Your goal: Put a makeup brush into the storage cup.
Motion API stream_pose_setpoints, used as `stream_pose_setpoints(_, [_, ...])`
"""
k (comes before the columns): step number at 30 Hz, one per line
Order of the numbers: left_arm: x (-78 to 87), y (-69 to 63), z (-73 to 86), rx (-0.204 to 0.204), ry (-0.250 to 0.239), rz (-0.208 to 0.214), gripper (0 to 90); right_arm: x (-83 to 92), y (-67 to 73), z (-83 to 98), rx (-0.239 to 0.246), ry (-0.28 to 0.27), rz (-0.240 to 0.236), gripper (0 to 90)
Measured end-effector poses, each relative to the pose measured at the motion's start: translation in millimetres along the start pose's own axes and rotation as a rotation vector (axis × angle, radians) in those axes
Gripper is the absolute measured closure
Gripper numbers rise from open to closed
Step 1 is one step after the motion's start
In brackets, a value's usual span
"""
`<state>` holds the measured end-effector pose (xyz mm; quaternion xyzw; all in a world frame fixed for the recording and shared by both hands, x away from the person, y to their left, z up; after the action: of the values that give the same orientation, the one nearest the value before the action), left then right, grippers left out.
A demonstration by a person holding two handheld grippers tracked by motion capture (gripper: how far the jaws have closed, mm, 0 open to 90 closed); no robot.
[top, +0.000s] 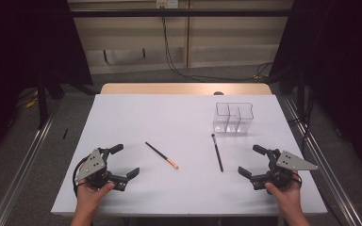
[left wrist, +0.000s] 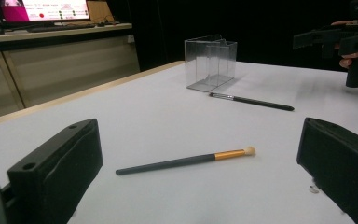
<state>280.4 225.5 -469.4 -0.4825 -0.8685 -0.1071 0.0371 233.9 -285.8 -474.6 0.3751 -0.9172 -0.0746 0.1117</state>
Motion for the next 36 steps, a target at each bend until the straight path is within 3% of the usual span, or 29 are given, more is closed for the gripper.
stream_pose_setpoints(14, [-9.9, 4.4, 0.9, 0.003, 0.008, 0.012, 0.0, 2.8, -0.5, -0.7, 0.003, -0.001, -0.002, 0.0])
stream_pose_setpoints(36, [-32.8, 17.9, -12.1, 0.03, -0.037, -0.013, 0.0, 5.8, -0.5, -1.0, -0.005, -0.006, -0.003, 0.0])
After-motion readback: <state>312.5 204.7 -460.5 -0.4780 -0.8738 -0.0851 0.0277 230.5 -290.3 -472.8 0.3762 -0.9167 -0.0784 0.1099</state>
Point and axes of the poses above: each handheld gripper's, and its own axes: x roughly backward along the jaws, z roughly out of its underside, y roughly to its left, the point moved 1 cm from there along -x, roughly forward along the jaws, and after that the axes turned 8 degrees about -x, right-handed, at the moved point
